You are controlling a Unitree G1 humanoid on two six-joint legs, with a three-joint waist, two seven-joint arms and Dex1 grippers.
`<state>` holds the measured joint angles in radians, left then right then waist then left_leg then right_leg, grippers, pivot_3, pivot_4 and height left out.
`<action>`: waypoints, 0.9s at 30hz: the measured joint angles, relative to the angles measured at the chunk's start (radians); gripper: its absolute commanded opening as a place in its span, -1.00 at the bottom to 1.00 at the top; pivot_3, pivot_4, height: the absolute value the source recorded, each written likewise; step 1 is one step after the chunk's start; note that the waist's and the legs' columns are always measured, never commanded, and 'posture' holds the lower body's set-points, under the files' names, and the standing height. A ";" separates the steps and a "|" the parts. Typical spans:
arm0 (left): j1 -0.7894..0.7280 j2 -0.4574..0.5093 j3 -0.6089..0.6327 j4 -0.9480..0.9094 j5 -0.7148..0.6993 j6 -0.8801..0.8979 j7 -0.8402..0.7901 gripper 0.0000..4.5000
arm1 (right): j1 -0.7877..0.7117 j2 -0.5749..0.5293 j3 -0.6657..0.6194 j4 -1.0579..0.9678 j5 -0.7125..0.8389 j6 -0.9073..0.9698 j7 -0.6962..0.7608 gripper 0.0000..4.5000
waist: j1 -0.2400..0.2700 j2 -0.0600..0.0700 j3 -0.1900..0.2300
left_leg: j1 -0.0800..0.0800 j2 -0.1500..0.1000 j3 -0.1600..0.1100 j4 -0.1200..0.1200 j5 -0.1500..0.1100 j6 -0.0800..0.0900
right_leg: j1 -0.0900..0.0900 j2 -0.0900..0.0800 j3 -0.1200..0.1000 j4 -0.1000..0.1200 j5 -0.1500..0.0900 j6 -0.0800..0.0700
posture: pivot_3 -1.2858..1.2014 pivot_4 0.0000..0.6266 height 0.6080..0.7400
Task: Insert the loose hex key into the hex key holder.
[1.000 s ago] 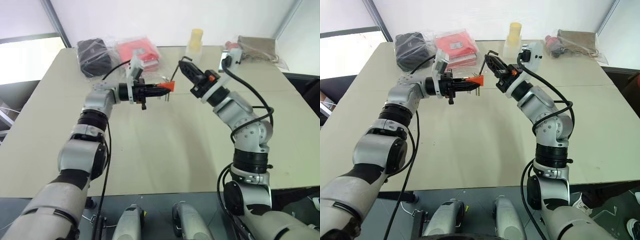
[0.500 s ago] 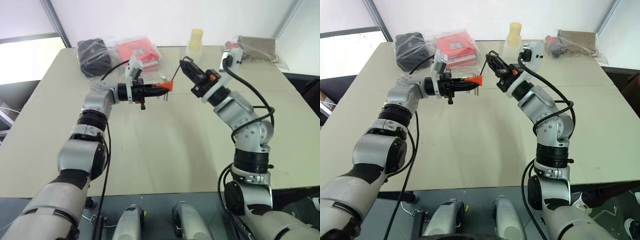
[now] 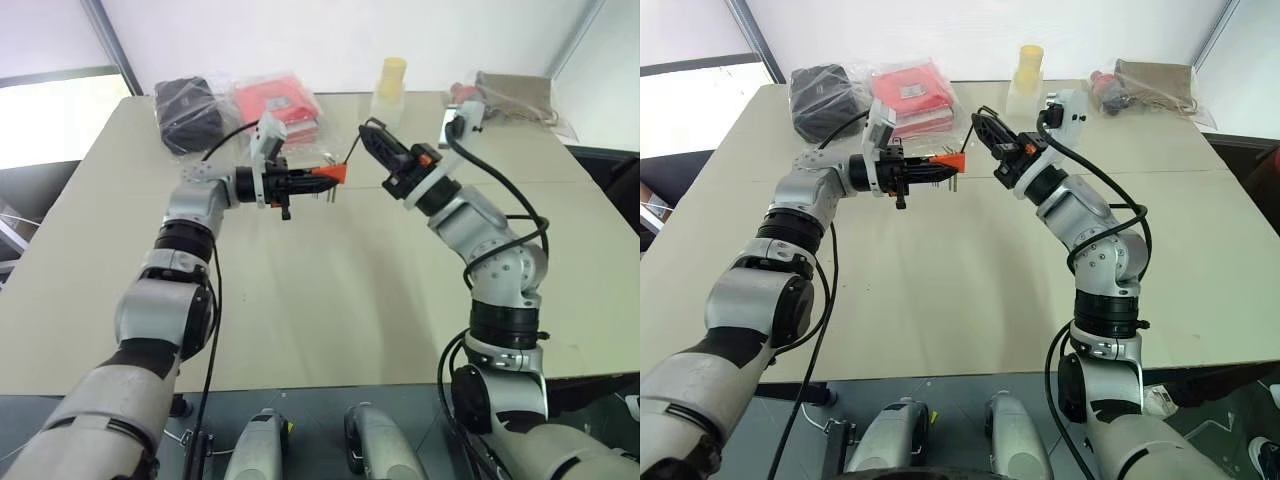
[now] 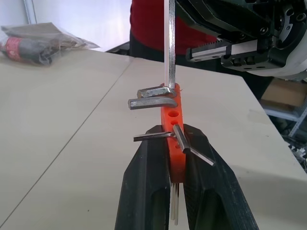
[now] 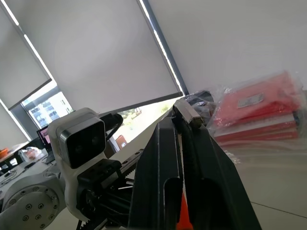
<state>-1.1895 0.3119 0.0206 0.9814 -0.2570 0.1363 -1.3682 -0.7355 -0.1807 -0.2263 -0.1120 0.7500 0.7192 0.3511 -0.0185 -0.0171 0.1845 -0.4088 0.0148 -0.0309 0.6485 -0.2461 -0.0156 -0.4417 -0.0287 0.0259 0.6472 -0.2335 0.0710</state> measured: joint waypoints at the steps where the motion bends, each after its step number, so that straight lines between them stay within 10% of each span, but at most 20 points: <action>1: 0.000 -0.001 0.000 0.000 0.000 0.000 0.001 -1.00 | 0.001 -0.001 0.001 0.000 0.000 0.000 0.000 -0.98 | 0.000 0.000 0.000 | 0.000 0.000 0.000 0.000 0.000 0.000 | 0.000 0.000 0.000 0.000 0.000 0.000 | 0.03 -0.52 1.00; 24: 0.010 -0.008 0.006 -0.053 -0.010 0.006 -0.005 -1.00 | 0.012 -0.122 0.093 0.040 -0.037 0.033 0.129 -0.98 | 0.000 0.000 0.000 | 0.000 0.000 0.000 0.000 0.000 0.000 | 0.000 0.000 0.000 0.000 0.000 0.000 | 0.03 -0.52 1.00; 27: 0.021 -0.008 0.006 -0.061 -0.011 0.006 -0.002 -1.00 | 0.011 -0.117 0.095 0.042 -0.037 0.034 0.129 -0.55 | 0.001 0.000 0.000 | 0.000 0.000 0.000 0.000 0.000 0.000 | 0.000 0.000 0.000 0.000 0.000 0.000 | 0.03 -0.52 1.00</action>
<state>-1.1690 0.3034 0.0262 0.9205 -0.2681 0.1425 -1.3704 -0.7243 -0.2973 -0.1315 -0.0701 0.7129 0.7533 0.4803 -0.0178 -0.0171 0.1846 -0.4088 0.0148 -0.0309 0.6488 -0.2461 -0.0156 -0.4417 -0.0286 0.0259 0.6472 -0.2335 0.0710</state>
